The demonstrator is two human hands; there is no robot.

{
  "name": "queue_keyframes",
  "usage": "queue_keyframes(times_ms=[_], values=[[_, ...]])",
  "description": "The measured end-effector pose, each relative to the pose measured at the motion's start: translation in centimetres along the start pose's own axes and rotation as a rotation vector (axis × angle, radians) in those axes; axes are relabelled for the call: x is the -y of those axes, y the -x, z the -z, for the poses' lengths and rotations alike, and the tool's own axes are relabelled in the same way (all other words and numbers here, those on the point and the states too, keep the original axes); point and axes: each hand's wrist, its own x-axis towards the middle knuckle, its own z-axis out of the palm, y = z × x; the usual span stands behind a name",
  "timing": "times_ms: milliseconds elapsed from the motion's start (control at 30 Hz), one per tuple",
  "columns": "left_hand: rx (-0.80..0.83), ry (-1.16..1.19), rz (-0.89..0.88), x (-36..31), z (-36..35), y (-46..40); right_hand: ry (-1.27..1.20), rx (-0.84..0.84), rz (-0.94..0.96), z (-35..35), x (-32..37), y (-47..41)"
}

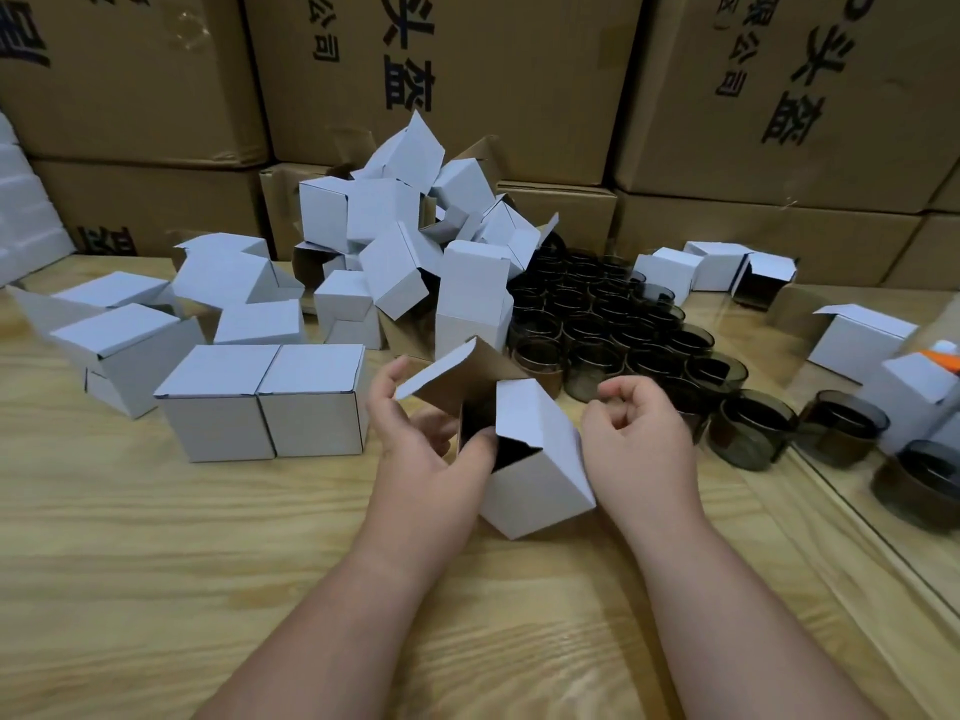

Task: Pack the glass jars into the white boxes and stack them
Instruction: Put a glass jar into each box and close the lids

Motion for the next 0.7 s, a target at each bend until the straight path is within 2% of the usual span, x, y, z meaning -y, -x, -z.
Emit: queue_keyframes(times_ms=[100, 233, 300, 400, 500, 600, 700], values=[[0.034, 0.073, -0.001, -0.2, -0.1, 0.2, 0.103, 0.090, 0.011, -1.0, 0.1, 0.6], [-0.099, 0.092, -0.057, -0.7, -0.2, 0.3, 0.175, 0.122, 0.049, -1.7, 0.4, 0.9], [-0.178, 0.061, -0.084, -0.5, -0.1, 0.1, 0.152, 0.059, 0.055, -1.5, 0.5, 0.7], [-0.190, 0.027, -0.096, -0.4, 0.0, -0.2, 0.118, -0.096, 0.049, -0.3, 0.7, 0.0], [-0.167, 0.013, -0.116, -0.7, 0.0, 0.0, 0.132, -0.143, -0.079, 0.8, 0.7, -0.4], [-0.148, -0.017, -0.115, -0.9, -0.1, 0.2, 0.194, -0.077, -0.224, 1.1, 0.5, -0.5], [-0.149, -0.034, -0.141, -1.1, 0.0, 0.3, 0.217, -0.037, -0.251, 0.9, 0.5, -0.5]])
